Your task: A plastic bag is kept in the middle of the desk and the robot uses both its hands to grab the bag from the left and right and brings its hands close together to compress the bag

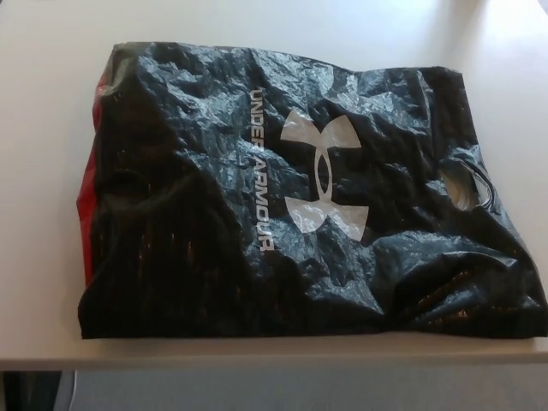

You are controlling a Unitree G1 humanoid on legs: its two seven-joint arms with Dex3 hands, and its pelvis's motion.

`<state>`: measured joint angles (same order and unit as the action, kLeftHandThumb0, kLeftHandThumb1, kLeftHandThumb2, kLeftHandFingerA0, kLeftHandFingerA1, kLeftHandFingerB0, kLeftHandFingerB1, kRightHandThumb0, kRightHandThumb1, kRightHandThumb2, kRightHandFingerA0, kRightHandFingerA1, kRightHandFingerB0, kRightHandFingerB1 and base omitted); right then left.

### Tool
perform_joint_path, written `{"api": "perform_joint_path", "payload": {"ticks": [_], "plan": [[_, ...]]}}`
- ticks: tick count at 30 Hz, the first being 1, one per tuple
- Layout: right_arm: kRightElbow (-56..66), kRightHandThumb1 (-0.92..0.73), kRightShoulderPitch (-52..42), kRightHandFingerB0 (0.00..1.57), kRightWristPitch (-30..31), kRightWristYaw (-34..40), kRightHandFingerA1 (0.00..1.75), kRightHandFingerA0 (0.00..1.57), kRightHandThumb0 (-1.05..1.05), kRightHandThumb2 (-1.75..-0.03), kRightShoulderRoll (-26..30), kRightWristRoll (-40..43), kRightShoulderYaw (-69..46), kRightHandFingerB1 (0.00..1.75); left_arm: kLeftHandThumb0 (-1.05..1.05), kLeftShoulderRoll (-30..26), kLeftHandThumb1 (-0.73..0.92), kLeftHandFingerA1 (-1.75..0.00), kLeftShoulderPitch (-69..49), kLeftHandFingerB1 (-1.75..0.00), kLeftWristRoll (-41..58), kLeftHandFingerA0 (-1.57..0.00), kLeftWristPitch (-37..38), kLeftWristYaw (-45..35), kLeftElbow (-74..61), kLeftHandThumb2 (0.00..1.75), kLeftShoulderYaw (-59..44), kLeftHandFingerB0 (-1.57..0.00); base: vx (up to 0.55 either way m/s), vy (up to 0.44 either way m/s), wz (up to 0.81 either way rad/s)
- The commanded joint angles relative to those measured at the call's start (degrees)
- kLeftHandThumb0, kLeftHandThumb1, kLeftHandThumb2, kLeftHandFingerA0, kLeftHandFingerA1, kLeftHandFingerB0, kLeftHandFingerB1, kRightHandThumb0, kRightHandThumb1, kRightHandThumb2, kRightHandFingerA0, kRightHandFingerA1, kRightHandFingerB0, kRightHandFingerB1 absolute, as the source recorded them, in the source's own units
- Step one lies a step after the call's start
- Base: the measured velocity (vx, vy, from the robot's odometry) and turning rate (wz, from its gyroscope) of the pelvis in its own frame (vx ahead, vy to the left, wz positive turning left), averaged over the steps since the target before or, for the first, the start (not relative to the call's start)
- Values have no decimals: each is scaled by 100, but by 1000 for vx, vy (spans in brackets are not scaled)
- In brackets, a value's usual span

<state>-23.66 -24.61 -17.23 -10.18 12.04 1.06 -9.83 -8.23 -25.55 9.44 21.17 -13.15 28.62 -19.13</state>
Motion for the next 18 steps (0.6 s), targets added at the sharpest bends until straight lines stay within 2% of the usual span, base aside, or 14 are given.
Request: {"api": "perform_joint_path", "payload": {"ticks": [1, 8, 11, 13, 18], "plan": [[684, -79, -370, 10, -1889, -749, 33, 0, -81, -111, 290, 841, -466, 28, -62, 218, 92, -35, -364, -29, 1660, -25, 1844, -1203, -781, 67, -747, -20, 0, 0, 0], [815, -77, -439, 9, -1914, -752, 32, 0, -80, -109, 258, 796, -538, 27, -65, 250, 92, -35, -224, -29, 1656, -25, 2075, -1467, -517, 67, -916, -20, 0, 0, 0], [767, -75, -457, 5, -2031, -709, 33, 5, -76, -108, 320, 672, -590, 28, -65, 207, 91, -34, -167, -28, 1740, -27, 2094, -1647, -411, 67, -995, -21, 0, 0, 0], [948, -78, -441, 6, -1878, -757, 31, 5, -83, -112, 308, 853, -653, 24, -68, 180, 91, -34, -241, -27, 1672, -25, 2146, -1613, -585, 68, -991, -20, 0, 0, 0], [1477, -77, -254, 5, -1601, -737, 27, 5, -82, -110, 271, 1298, -949, 23, -70, 120, 91, -34, -95, -27, 1779, -23, 2311, -1457, -1004, 68, -1265, -18, 0, 0, 0]]}}
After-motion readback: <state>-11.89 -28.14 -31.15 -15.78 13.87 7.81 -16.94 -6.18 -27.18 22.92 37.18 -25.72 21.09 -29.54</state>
